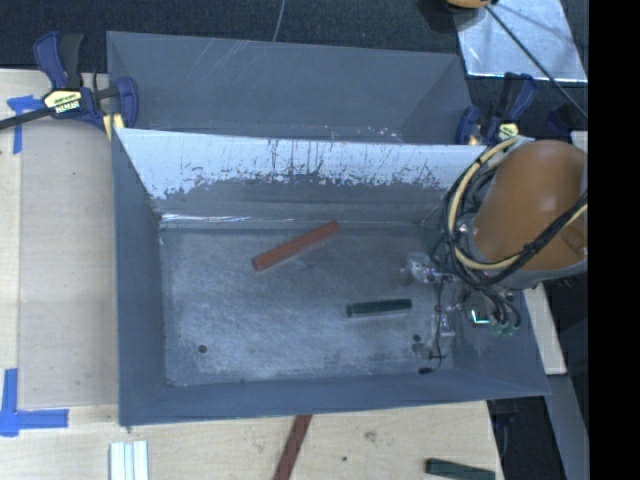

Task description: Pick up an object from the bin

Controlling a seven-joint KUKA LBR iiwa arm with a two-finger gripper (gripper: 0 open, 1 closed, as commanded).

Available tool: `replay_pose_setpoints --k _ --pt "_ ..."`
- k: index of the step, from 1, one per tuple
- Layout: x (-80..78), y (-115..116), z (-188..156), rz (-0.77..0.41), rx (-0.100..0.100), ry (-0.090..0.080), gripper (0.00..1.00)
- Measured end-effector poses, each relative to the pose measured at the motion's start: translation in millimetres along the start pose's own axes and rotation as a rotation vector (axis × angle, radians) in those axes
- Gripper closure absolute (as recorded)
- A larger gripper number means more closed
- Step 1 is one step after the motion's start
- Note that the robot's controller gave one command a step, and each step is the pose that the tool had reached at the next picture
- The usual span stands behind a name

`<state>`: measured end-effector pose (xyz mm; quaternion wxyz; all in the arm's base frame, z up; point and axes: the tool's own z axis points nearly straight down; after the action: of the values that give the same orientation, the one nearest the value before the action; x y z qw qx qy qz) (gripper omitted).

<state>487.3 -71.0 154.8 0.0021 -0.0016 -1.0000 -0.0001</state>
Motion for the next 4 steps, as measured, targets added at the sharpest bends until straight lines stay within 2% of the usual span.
replay_pose_setpoints --k 2,3,4 --pt "-3.2 0.1 -2.4 -0.001 0.001 -0.009 0.00" --pt "-16.1 -1.5 30.7 0.028 -0.001 0.004 0.00" --pt "-37.7 14.2 84.2 -0.119 0.000 -0.008 1.00"
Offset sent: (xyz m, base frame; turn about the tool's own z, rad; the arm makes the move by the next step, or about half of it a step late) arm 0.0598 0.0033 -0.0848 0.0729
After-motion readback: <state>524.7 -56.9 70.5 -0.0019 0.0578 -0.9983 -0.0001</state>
